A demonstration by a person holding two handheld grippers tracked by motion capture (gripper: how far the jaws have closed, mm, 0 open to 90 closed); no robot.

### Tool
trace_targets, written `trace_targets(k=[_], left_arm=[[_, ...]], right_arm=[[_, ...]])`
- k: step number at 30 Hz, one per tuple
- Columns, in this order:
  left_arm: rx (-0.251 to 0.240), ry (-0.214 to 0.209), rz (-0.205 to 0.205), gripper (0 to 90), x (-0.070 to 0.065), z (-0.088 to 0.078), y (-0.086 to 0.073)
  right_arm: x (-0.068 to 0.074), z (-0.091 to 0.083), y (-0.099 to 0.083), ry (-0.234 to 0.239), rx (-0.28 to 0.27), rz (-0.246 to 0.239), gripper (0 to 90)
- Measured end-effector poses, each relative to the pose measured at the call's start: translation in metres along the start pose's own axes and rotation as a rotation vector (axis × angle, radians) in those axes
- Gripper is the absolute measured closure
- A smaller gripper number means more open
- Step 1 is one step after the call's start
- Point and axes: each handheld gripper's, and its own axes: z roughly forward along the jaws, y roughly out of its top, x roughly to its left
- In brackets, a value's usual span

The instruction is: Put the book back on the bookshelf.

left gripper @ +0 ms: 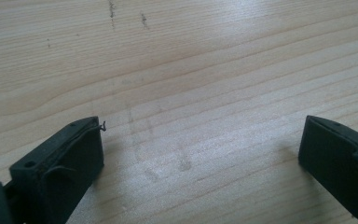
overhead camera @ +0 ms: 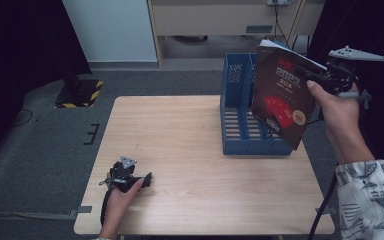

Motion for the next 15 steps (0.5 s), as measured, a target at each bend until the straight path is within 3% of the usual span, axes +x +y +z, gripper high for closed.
trace_targets(k=[15], left_arm=[[0.000,0.000,-0.003,0.0,0.000,0.000,0.000]], right_arm=[[-0.013,-0.015,-0.005,-0.042,-0.003,0.014,86.9]])
